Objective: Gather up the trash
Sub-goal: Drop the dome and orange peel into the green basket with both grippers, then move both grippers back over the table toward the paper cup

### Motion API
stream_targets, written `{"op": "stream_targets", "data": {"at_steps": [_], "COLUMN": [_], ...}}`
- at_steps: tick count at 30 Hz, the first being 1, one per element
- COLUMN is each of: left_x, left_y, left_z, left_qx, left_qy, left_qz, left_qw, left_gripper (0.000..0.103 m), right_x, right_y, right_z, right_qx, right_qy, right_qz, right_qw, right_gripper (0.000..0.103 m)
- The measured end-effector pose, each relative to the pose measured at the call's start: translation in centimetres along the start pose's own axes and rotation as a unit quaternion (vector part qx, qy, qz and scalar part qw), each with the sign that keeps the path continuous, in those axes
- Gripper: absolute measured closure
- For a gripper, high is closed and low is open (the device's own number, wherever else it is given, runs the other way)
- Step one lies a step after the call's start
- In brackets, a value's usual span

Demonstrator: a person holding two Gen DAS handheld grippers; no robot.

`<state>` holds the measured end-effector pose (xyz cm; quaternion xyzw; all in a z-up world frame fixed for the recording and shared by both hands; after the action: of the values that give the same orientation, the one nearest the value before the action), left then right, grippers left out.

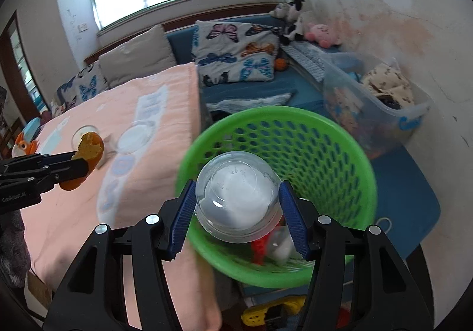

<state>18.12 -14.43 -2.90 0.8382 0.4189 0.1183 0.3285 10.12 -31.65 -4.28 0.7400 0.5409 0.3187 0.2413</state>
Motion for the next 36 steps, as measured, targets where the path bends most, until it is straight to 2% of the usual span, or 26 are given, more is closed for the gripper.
{"op": "stream_targets", "data": {"at_steps": [9,13,22,26,30,36], "left_x": [-4.2,-5.5,-7.2,-7.5,-7.8,-7.2], "left_y": [2.5,3.5,4.3,4.4,4.5,4.4], "left_z": [3.1,4.5,6.6,7.2,7.1,6.1], "left_qx": [0.015,0.021,0.035,0.04,0.035,0.025], "left_qy": [-0.012,-0.018,-0.028,-0.03,-0.033,-0.032], "left_qz": [0.035,0.044,0.05,0.048,0.05,0.044], "left_qw": [0.9992,0.9986,0.9977,0.9976,0.9976,0.9982], "left_gripper": [0.07,0.07,0.069,0.064,0.054,0.052], "right_x": [-4.1,-4.8,-5.5,-5.5,-5.5,-4.9], "right_y": [-0.1,-0.1,-0.4,-0.4,-0.4,-0.4], "right_z": [0.1,0.2,-0.5,-0.6,-0.9,-1.3], "right_qx": [0.003,0.003,-0.003,-0.003,-0.005,-0.009], "right_qy": [-0.02,-0.02,-0.02,-0.019,-0.02,-0.016], "right_qz": [0.03,0.038,0.044,0.045,0.044,0.043], "right_qw": [0.999,0.999,0.999,0.999,0.999,0.999], "right_gripper": [0.044,0.038,0.038,0.037,0.037,0.037]}}
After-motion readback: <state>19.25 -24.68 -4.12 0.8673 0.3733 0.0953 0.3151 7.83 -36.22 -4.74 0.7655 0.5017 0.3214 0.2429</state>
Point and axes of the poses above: each gripper's, at about its wrist camera, not at the fingertips, and z roughly the way its jaws point, x to its left, y to its top, the point moved 3 cm from there along z, roughly the way its jaws point, and after that the axes turned 7 degrees about z, right-handed, at the moved point
